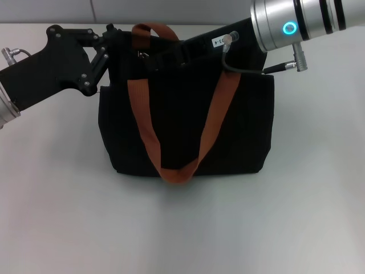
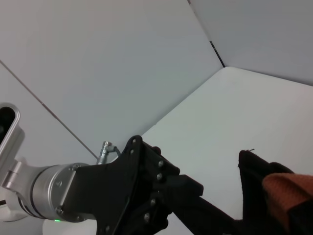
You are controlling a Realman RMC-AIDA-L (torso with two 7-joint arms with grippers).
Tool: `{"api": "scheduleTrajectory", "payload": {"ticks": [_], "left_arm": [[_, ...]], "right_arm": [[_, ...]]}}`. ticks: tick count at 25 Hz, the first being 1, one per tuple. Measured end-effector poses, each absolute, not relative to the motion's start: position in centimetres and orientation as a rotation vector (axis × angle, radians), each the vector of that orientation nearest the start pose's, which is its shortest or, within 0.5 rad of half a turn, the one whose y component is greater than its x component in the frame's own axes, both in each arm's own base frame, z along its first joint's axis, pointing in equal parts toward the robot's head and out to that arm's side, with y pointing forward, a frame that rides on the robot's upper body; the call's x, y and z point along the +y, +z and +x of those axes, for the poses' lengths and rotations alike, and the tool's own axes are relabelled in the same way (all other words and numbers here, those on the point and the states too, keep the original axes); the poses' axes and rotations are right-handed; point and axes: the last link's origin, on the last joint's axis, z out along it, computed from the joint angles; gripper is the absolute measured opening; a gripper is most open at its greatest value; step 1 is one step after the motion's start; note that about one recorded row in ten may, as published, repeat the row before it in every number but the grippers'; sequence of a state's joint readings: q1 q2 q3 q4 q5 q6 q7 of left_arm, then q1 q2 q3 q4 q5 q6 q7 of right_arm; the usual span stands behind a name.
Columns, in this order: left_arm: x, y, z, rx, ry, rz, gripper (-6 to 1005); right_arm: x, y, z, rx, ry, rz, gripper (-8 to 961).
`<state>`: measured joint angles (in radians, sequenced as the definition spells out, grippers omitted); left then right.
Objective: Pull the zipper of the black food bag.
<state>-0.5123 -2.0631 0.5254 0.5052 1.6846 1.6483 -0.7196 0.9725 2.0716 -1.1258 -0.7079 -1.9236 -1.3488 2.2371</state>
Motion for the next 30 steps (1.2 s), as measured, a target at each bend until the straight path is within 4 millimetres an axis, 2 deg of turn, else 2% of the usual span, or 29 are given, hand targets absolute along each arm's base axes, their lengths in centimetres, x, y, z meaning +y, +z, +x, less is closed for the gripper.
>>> {"api": "scheduleTrajectory", "payload": {"ticks": [16,30], "left_arm": [[33.1,3.3,-25.7,0.047,-0.957,-2.296,48],[33.1,3.3,-25.8,0.038,-0.958,-2.293,50]], "right_arm": [[41.0,-4.1,8.6,1.043,0.451,-2.904,0],[40.8,-2.9,10.5,1.069,0.447,-2.832,0]]}}
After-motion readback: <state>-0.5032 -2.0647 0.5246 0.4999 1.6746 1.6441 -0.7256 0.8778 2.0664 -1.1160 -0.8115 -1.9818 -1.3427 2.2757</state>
